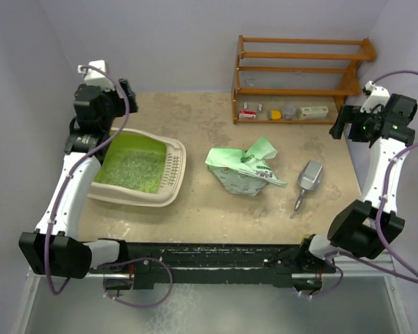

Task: Fill the litter box with clean litter
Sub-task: Reset both arms

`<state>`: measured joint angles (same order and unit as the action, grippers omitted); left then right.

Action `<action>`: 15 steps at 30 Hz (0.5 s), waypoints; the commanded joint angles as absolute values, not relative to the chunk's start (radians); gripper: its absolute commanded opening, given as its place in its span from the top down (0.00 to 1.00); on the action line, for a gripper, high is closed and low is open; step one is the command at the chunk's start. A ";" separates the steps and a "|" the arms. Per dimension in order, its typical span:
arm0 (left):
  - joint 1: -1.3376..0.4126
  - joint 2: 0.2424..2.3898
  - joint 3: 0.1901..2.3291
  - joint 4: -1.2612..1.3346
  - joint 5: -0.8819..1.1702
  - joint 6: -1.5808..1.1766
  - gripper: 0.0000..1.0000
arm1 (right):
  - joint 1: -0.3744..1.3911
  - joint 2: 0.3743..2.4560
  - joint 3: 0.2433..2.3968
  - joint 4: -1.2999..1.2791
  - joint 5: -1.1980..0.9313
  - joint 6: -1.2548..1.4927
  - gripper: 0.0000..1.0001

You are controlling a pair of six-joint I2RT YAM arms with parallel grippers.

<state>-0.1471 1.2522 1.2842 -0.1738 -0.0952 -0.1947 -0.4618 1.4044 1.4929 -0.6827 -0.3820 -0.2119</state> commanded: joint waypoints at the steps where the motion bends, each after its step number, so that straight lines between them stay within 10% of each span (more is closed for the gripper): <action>1: -0.078 1.180 1.253 -0.234 0.008 -0.301 0.20 | -0.485 1.316 1.425 -0.600 -0.518 -0.139 0.00; 15: -0.078 0.993 1.037 -0.183 0.034 -0.326 0.21 | -0.485 1.068 1.221 -0.481 -0.567 -0.085 0.00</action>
